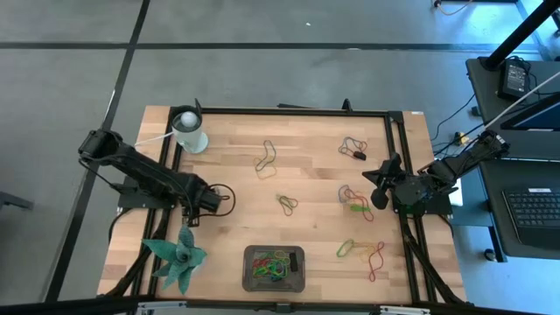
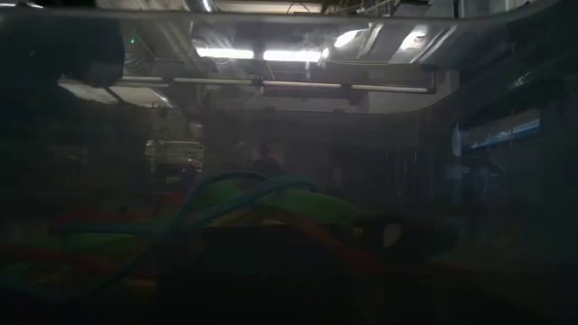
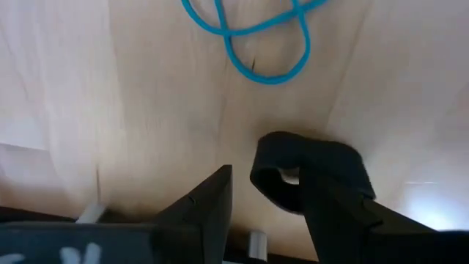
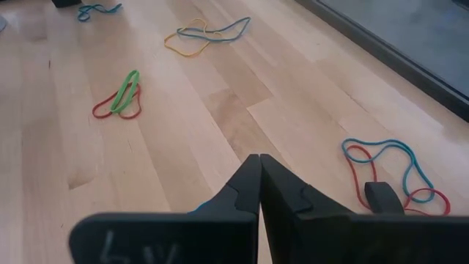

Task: Pick and place rubber bands into bin
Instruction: Put the black rubber band into the black bin

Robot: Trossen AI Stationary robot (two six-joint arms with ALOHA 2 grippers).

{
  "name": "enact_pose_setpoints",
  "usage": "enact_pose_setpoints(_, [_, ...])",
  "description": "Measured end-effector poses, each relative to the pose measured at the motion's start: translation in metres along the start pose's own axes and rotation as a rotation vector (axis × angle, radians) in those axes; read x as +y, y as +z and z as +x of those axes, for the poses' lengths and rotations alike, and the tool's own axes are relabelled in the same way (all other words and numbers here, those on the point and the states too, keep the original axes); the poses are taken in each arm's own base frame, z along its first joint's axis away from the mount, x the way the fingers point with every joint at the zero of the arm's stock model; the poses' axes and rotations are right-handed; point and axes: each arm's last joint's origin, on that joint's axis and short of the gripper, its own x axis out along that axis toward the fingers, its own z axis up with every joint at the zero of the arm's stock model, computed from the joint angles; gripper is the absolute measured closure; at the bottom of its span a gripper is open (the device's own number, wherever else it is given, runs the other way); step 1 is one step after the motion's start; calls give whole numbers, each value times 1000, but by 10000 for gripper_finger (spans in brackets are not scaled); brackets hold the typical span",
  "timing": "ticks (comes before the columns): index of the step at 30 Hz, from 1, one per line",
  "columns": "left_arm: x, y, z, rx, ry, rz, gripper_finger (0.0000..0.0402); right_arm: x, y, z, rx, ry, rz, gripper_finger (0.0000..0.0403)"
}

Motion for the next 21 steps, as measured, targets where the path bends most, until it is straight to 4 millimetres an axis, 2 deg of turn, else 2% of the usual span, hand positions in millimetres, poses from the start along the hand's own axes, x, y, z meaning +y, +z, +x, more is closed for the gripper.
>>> enact_pose_setpoints(7, [0, -2, 12, -5, -40, 0, 260, 0, 0, 0, 0, 0, 0, 393])
enact_pose_setpoints(9, [0, -2, 13, -9, -60, 0, 280, 0, 0, 0, 0, 0, 0, 393])
enact_pose_setpoints(12, [-2, 1, 11, -22, -80, -16, 333, 0, 0, 0, 0, 0, 0, 393])
enact_pose_setpoints(15, [-6, 7, 4, -58, -115, -24, 388, 0, 0, 0, 0, 0, 0, 393])
enact_pose_setpoints(18, [-8, 11, -6, -67, -122, -74, 397, 0, 0, 0, 0, 0, 0, 393])
enact_pose_setpoints(21, [-12, 19, -25, -105, -142, -120, 398, 0, 0, 0, 0, 0, 1, 393])
